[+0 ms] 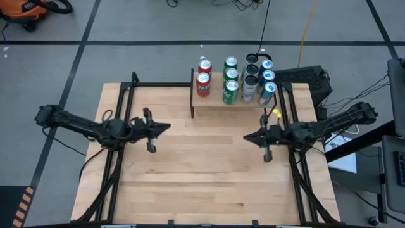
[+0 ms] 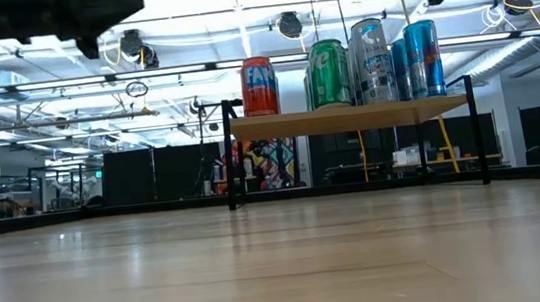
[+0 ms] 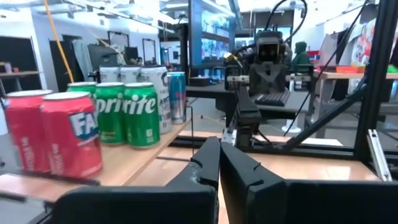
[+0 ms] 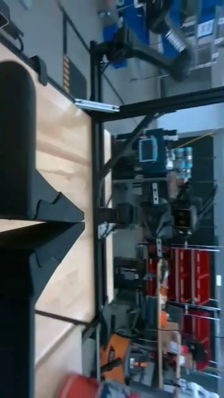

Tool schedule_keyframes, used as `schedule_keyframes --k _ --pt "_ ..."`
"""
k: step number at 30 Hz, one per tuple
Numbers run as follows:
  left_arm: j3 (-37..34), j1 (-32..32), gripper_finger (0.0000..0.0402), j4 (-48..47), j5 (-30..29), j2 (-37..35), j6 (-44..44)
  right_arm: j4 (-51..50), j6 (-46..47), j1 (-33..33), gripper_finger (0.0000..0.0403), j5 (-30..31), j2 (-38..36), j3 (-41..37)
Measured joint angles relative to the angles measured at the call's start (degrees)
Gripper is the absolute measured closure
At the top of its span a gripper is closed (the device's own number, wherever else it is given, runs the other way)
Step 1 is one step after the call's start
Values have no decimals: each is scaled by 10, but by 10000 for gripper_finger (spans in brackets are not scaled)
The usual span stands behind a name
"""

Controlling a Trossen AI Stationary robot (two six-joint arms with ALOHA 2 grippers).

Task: Place canned beverage on shelf
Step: Return to Home Position

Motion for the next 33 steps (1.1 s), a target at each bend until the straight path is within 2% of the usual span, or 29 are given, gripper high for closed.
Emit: schedule_keyframes --k 5,8,10,14,20,23,27,33 --pt "-3 -1 389 -115 -10 -112 -14 -52 -14 0 403 6 -96 -19" --pt "-41 -1 389 -125 -32 -153 -14 -34 -17 0 403 27 -136 -55" --pt "-81 -1 389 -101 -44 -172 -27 17 -15 0 403 32 -151 -96" --pt "-150 0 389 -33 -56 -191 -54 107 -1 -4 403 30 -153 -164" --pt "-150 1 389 -21 -64 -199 -54 145 11 -41 403 26 -135 -175" --pt "-150 1 389 -9 -64 -204 -44 166 7 -73 403 -9 -115 -170" --pt "-150 1 388 -15 -64 -220 -43 100 5 -98 403 -44 -126 -130" --pt "-150 0 388 -65 -64 -272 -41 -151 8 -102 403 -43 -191 -34"
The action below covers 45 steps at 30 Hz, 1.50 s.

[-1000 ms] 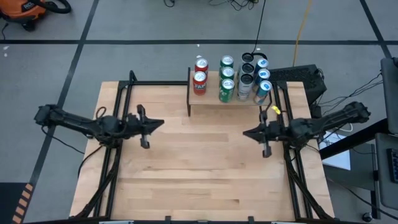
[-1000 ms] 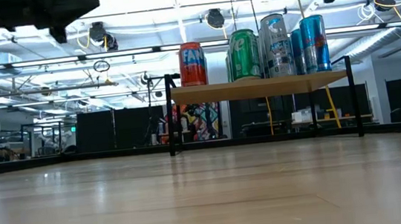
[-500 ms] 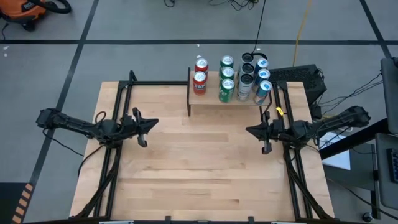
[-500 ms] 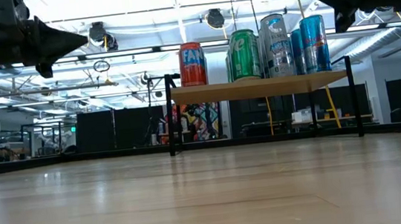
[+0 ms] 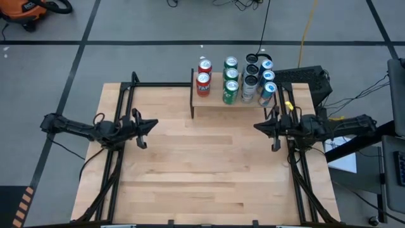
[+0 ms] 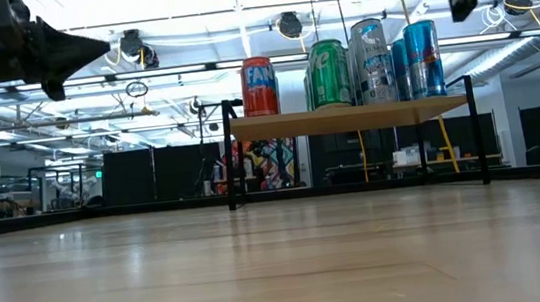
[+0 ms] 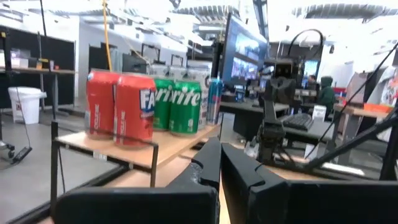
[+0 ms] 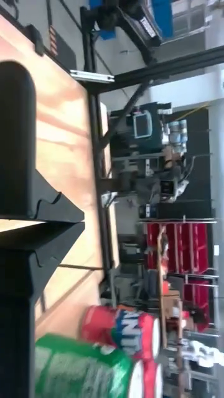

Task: Place canned beverage on shelf
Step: Return to Home Position

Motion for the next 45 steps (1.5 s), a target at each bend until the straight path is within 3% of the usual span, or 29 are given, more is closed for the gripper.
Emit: schedule_keyframes --k 4,10,21,33,41,45 --pt "0 -1 388 -66 0 -38 -17 -23 13 0 403 14 -52 -26" --pt "-1 -9 388 -85 2 -66 -11 60 12 0 403 15 -126 -102" --pt "-1 -9 388 -152 -2 -113 -17 24 6 0 403 13 -227 -145" --pt "-1 -8 388 -167 -8 -118 -14 0 77 0 403 11 -208 -195" --pt "-2 -8 388 -158 -14 -118 -17 52 78 -27 403 11 -164 -201" --pt "-2 -8 388 -156 -15 -118 -18 66 78 -56 403 -34 -134 -202"
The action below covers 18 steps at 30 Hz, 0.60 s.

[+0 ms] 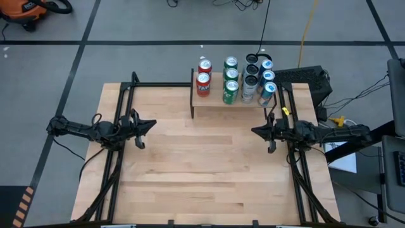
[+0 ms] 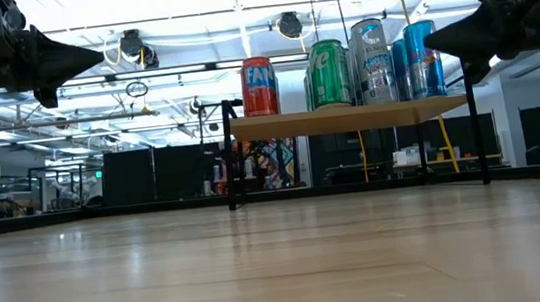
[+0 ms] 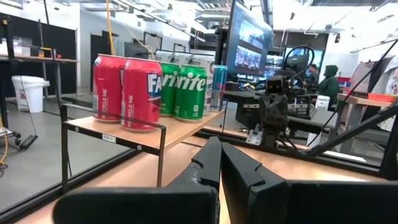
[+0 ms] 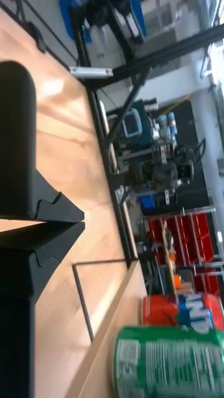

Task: Place canned beverage on shelf
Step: Return to Home Position

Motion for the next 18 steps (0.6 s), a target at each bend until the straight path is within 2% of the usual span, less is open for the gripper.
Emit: schedule_keyframes --k 5,9,14,18 --pt "0 0 388 -10 0 0 0 1 -2 -20 403 -42 3 1" --pt "0 0 388 -8 0 0 2 -40 -14 -29 403 -44 -7 11" --pt "0 0 389 -37 60 2 -11 -45 -14 -30 403 -46 -20 14" --pt "0 0 389 -54 53 2 -26 -50 0 -29 403 -46 -21 14"
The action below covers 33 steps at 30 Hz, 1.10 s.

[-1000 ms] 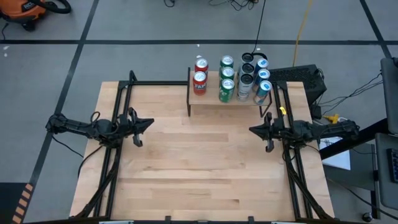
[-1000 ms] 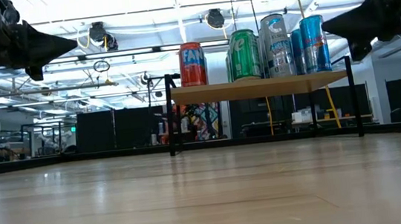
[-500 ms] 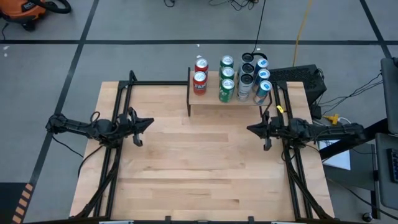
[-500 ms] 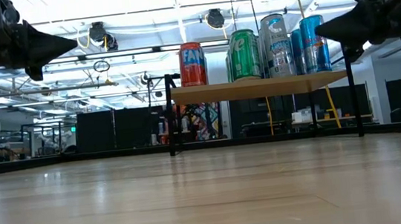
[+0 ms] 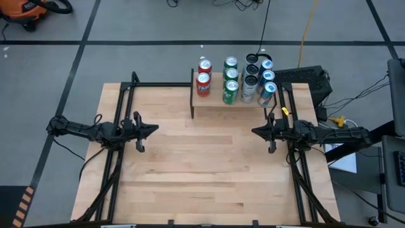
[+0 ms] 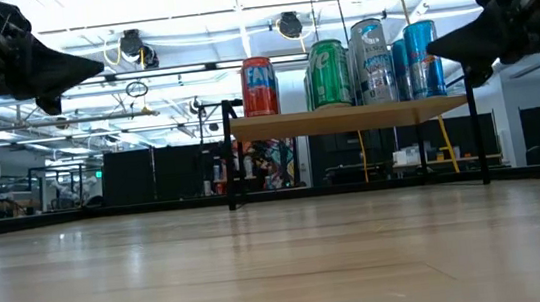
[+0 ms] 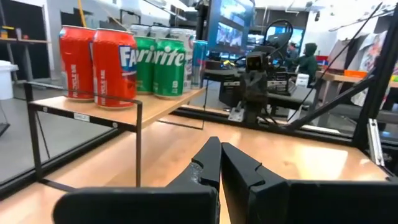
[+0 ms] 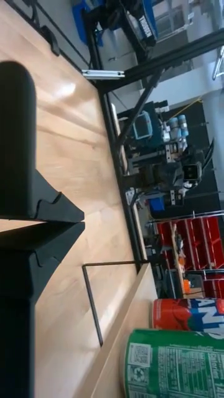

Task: Place canned beverage on shelf
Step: Return to Home Position

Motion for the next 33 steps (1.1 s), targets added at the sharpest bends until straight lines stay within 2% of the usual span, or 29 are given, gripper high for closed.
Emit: schedule_keyframes --k 15,33 --pt "0 0 389 -67 -21 0 13 4 0 2 403 3 1 -4" --pt "0 0 388 -70 -21 0 12 3 1 2 403 3 1 -4"
